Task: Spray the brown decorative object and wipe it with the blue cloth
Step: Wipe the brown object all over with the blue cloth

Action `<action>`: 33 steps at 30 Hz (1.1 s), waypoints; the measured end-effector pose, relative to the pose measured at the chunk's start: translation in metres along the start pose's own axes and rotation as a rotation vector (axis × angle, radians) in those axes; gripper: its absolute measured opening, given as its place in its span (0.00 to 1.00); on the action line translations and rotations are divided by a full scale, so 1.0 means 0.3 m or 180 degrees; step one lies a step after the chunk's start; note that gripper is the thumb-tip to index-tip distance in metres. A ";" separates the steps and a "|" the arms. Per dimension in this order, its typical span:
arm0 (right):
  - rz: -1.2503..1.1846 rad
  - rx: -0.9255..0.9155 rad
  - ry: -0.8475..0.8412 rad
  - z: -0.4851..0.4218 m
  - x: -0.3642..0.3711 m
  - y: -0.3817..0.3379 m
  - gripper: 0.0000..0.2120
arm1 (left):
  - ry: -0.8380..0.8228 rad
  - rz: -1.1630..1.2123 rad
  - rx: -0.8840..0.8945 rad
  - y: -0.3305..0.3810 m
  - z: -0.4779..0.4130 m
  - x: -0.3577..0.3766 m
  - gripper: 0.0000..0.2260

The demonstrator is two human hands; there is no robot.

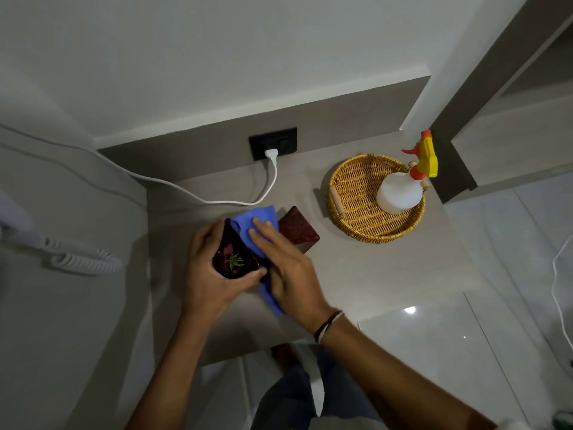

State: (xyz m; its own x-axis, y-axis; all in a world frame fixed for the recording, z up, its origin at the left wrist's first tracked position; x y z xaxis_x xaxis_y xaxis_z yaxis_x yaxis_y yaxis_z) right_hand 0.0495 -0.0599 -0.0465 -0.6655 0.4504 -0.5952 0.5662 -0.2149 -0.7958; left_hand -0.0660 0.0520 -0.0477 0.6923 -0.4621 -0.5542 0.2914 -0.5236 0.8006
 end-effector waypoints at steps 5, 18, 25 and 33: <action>0.0330 -0.0302 -0.0083 0.032 0.012 0.023 0.32 | -0.0027 -0.0087 0.0032 -0.014 0.007 -0.024 0.46; 0.0191 -0.0089 -0.0024 0.030 0.025 0.059 0.29 | -0.0110 -0.0252 -0.0003 -0.022 0.018 -0.041 0.46; 0.0383 0.1453 0.0449 -0.002 -0.147 0.380 0.32 | -0.0333 -0.0474 -0.0158 0.001 -0.003 -0.021 0.50; -0.2744 0.3012 0.0867 0.063 -0.058 0.510 0.22 | -0.0543 -0.1004 0.0005 0.091 -0.046 -0.003 0.39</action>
State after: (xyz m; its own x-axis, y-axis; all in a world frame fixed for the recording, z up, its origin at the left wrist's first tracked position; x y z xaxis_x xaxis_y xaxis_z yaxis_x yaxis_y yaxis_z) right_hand 0.1386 -0.1170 -0.1601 -0.4580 0.8839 0.0947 -0.6230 -0.2431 -0.7435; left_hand -0.0497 0.0480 -0.0222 0.4482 -0.3902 -0.8042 0.4722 -0.6606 0.5837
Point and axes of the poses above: each hand's wrist, its own z-axis away from the middle knuckle, its own x-axis out of the palm, y = z × x, the point moved 10 cm from there along -z, towards the middle knuckle, and after that the axes turned 8 degrees about x, right-handed, at the moved point
